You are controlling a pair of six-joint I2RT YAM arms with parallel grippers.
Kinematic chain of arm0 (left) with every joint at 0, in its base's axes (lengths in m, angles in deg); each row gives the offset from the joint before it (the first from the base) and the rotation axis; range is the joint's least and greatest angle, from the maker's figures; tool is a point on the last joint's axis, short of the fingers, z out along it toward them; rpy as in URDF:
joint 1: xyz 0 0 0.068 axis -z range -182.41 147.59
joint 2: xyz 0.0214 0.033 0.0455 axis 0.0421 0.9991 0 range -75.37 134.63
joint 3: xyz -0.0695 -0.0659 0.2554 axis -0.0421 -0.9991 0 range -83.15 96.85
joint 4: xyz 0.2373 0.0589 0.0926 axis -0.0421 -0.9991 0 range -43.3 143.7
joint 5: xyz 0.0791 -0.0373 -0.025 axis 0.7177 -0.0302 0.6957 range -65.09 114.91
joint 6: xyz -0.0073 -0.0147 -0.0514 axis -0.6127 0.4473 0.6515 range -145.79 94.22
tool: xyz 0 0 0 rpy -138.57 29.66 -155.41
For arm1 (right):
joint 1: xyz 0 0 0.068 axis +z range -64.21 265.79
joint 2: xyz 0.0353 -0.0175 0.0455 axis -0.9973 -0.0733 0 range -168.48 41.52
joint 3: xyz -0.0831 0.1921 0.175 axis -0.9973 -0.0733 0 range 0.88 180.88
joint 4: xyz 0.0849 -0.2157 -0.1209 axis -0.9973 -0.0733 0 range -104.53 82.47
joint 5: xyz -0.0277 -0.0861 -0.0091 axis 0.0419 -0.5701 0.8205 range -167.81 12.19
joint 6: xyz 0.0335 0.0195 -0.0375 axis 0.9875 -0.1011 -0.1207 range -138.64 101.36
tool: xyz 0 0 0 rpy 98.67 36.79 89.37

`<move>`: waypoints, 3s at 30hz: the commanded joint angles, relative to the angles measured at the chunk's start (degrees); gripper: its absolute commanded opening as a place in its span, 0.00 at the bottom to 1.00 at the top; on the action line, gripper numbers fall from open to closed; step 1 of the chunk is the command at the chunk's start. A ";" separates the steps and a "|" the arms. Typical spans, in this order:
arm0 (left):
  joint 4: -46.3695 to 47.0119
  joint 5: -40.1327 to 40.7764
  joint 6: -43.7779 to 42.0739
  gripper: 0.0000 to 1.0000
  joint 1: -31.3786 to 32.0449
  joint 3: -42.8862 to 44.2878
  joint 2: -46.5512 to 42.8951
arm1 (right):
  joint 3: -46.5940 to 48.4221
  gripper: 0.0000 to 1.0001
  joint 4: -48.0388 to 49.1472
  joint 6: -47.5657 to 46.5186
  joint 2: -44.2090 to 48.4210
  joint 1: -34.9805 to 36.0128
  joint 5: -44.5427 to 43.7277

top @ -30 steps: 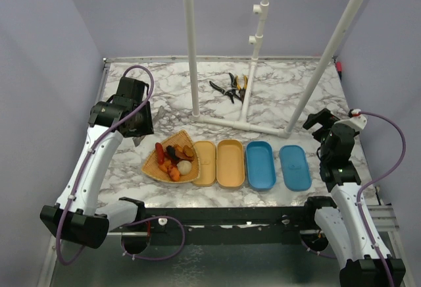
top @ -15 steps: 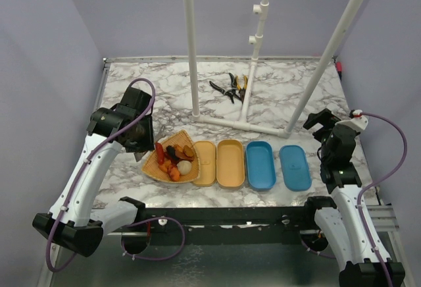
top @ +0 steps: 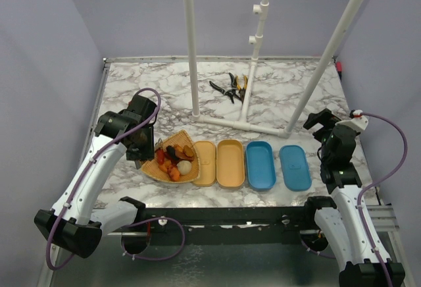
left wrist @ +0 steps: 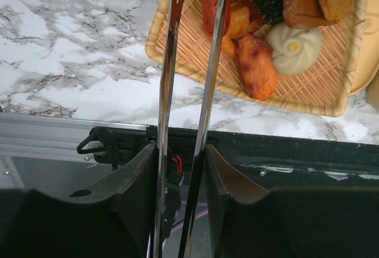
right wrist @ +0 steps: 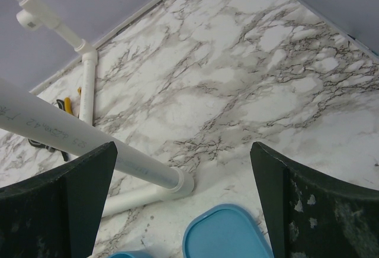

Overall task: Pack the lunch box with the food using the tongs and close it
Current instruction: Pick up the fake food from the plate, then place the fake food in the packing box.

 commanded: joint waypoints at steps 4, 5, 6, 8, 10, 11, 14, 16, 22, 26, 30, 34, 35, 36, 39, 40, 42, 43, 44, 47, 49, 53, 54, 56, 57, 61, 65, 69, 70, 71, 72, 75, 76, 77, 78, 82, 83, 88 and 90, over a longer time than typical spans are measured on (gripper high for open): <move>-0.35 0.15 1.60 0.37 0.24 0.05 0.04 | 0.59 1.00 1.11 0.20 0.59 -0.14 0.90; -0.28 -0.38 1.84 0.37 0.24 0.00 0.09 | 0.59 1.00 1.13 0.18 0.55 -0.14 0.93; -0.25 -0.53 1.97 0.37 0.24 0.18 0.10 | 0.52 1.00 1.13 0.18 0.51 -0.14 0.95; -0.25 -0.55 1.80 0.36 0.24 0.65 0.02 | 0.51 1.00 1.29 0.27 0.42 -0.14 1.09; -0.25 -1.45 2.01 0.36 0.23 0.29 0.01 | 0.42 1.00 1.44 0.34 0.33 -0.14 1.13; -0.25 -2.14 2.12 0.36 0.24 -0.05 0.01 | 0.33 1.00 1.40 0.35 0.33 -0.14 1.26; -0.18 -2.80 1.75 0.35 0.24 -0.83 0.13 | 0.42 1.00 1.40 0.35 0.33 -0.14 1.21; -0.16 -3.07 1.60 0.34 0.24 -0.89 0.17 | 0.54 1.00 1.18 0.32 0.42 -0.14 1.17; -0.07 -3.94 1.61 0.34 0.23 -2.26 0.15 | 0.59 1.00 0.89 0.33 0.68 -0.14 1.04; -0.07 -3.59 1.84 0.34 0.19 -3.83 -0.46 | 0.68 1.00 0.62 0.31 0.98 -0.14 0.97; -0.07 -2.04 1.82 0.25 0.24 -2.09 -0.62 | 0.62 1.00 0.61 0.35 1.03 -0.14 1.00; 0.24 -3.55 1.54 0.22 0.32 0.67 0.01 | 0.62 1.00 0.61 0.35 1.03 -0.14 0.91; 0.54 -3.88 1.22 0.22 0.32 1.32 0.01 | 0.63 1.00 0.61 0.38 1.03 -0.14 0.87; 0.74 -3.89 1.04 0.22 0.32 1.91 -0.05 | 0.67 1.00 0.61 0.36 0.99 -0.14 0.86; 0.90 -3.09 0.57 0.20 0.85 3.63 -0.24 | 0.64 1.00 0.61 0.37 0.86 -0.14 0.88; 1.02 -3.30 0.41 0.19 1.16 4.01 -0.33 | 0.58 1.00 0.61 0.36 0.78 -0.14 0.91; 1.52 -4.42 -0.22 0.19 1.78 4.84 -0.42 | 0.59 1.00 0.61 0.35 0.69 -0.14 0.88; 1.79 -5.04 -0.43 0.19 2.00 5.23 -0.40 | 0.64 1.00 0.61 0.35 0.61 -0.14 0.93; 2.25 -5.95 -0.86 0.19 2.34 5.79 -0.42 | 0.68 1.00 0.64 0.40 0.53 -0.14 0.88; 4.02 -10.03 -2.29 0.19 3.77 7.42 -0.19 | 0.68 1.00 0.61 0.31 0.44 -0.14 0.78; 5.25 -13.72 -2.90 0.19 4.97 7.95 0.13 | 0.76 1.00 0.54 0.27 0.35 -0.14 0.65; 7.74 -19.37 -3.70 0.19 7.35 8.10 0.32 | 1.01 1.00 0.30 0.10 0.08 -0.14 0.34; 8.34 -21.20 -3.71 0.19 7.93 7.77 0.52 | 1.11 1.00 0.22 0.04 -0.08 -0.14 0.31; 9.95 -24.55 -3.43 0.19 9.15 6.75 0.86 | 1.25 1.00 0.17 -0.04 -0.34 -0.14 0.17; 11.00 -26.01 -3.20 0.19 9.54 6.27 1.01 | 1.33 1.00 0.17 -0.08 -0.49 -0.14 0.16; 15.96 -28.58 -1.68 0.18 11.14 5.05 1.64 | 1.47 1.00 -0.01 -0.21 -0.81 -0.14 -0.02; 22.19 -29.10 1.95 0.17 14.38 2.84 2.26 | 1.47 1.00 -0.01 -0.35 -1.02 -0.14 -0.34; 24.45 -23.18 7.76 0.17 18.36 0.95 3.47 | 1.57 1.00 -0.05 -0.44 -1.38 -0.14 -0.44; 25.88 -22.95 10.02 0.17 19.11 -0.43 3.22 | 1.56 1.00 -0.02 -0.43 -1.42 -0.14 -0.46; 27.67 -22.94 12.15 0.17 19.80 -1.64 2.66 | 1.49 1.00 -0.01 -0.36 -1.50 -0.14 -0.46; 29.11 -22.46 14.22 0.17 20.38 -2.96 2.17 | 1.47 1.00 -0.01 -0.31 -1.50 -0.14 -0.44; 33.27 -20.80 19.21 0.17 21.95 -7.25 -0.08 | 1.22 1.00 0.22 -0.09 -1.60 -0.14 -0.29; 34.57 -20.39 20.33 0.17 22.37 -8.62 -1.02 | 1.09 1.00 0.37 0.07 -1.65 -0.14 -0.23; 35.76 -20.12 21.19 0.17 22.66 -9.81 -1.50 | 1.04 1.00 0.49 0.04 -1.73 -0.14 -0.09; 37.13 -20.08 22.02 0.17 22.92 -10.87 -1.79 | 1.03 1.00 0.63 0.08 -1.89 -0.14 0.08; 41.67 -19.84 24.18 0.17 24.75 -12.74 -0.96 | 1.11 1.00 0.87 0.29 -2.67 -0.14 0.59; 42.39 -19.76 24.26 0.17 25.34 -12.69 -0.43 | 1.12 1.00 0.87 0.27 -2.74 -0.14 0.60; 43.52 -19.29 23.26 0.17 27.01 -11.87 2.36 | 1.10 1.00 0.83 0.18 -2.48 -0.14 0.26; 43.50 -18.89 23.19 0.18 27.29 -12.21 2.93 | 1.10 1.00 0.85 0.12 -2.48 -0.14 0.25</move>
